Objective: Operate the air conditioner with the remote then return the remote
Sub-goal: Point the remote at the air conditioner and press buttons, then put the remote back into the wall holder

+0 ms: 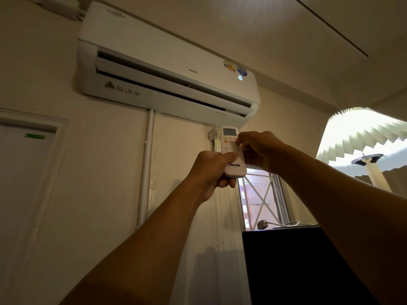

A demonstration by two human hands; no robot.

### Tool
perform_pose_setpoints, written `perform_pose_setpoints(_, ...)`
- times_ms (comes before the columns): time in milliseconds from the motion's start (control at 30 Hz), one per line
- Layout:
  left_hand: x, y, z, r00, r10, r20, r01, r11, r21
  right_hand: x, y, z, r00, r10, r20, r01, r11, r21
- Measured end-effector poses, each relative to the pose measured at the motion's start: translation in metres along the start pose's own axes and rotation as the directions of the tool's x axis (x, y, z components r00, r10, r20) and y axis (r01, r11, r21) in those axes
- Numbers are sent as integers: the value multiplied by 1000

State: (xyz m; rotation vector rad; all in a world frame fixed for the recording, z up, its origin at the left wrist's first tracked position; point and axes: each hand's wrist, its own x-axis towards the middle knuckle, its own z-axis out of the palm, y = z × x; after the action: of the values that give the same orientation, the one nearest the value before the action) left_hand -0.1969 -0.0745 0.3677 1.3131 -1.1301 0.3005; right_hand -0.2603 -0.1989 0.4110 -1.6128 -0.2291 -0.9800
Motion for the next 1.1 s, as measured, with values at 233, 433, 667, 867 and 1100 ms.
perform_pose_setpoints(233,-4,-7,0,1000,19,-6,-18,999,49,0,5,0,1000,-12,13,13,998,-64)
perform_pose_setpoints(433,-14,-32,-9,993,111,-33,-93,934,345,6,14,7,992,-124,16,124,963,-240)
perform_pose_setpoints(667,-33,-88,-36,981,169,-96,-78,797,599,0,38,43,987,-158,27,154,886,-437)
perform_pose_setpoints(867,-55,-132,-62,977,54,-204,93,759,644,-13,73,83,993,-112,40,118,881,-459)
perform_pose_setpoints(1100,-95,-180,-97,962,-208,-178,272,636,723,-28,152,136,997,-80,6,71,840,-538)
